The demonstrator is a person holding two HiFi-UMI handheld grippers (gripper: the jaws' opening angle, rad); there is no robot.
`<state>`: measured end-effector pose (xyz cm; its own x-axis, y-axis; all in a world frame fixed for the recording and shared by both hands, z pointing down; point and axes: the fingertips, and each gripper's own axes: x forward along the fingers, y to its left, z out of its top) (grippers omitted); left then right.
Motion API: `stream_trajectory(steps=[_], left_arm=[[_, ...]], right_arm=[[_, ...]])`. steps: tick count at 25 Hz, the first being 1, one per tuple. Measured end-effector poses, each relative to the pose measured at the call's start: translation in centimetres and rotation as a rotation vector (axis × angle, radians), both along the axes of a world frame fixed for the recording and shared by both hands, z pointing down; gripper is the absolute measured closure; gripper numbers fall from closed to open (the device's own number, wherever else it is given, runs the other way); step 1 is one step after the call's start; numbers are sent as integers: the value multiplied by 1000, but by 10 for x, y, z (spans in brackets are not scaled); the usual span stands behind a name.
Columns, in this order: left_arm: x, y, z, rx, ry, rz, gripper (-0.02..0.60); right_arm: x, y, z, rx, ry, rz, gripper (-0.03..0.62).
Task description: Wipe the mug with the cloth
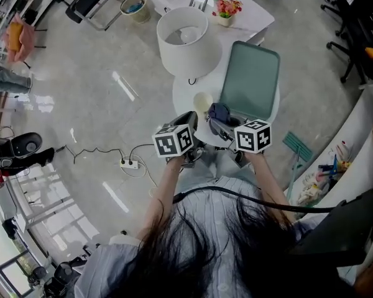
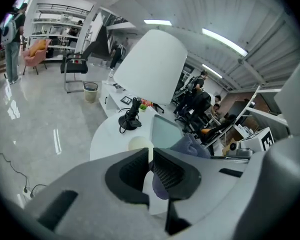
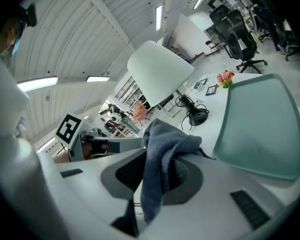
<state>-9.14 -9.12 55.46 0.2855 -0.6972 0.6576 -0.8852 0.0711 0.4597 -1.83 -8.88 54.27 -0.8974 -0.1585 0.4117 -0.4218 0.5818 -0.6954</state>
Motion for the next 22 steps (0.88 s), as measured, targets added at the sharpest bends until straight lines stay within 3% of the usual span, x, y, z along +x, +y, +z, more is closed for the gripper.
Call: stream_trajectory(steps=[9, 22], left_arm=[[-4, 17, -21, 56, -33, -43, 543], [-12, 29, -28, 72, -43, -16, 544]], right_arm=[[-10, 10, -5, 38, -15, -65, 511], [-20, 16, -7, 57, -12, -57, 512]])
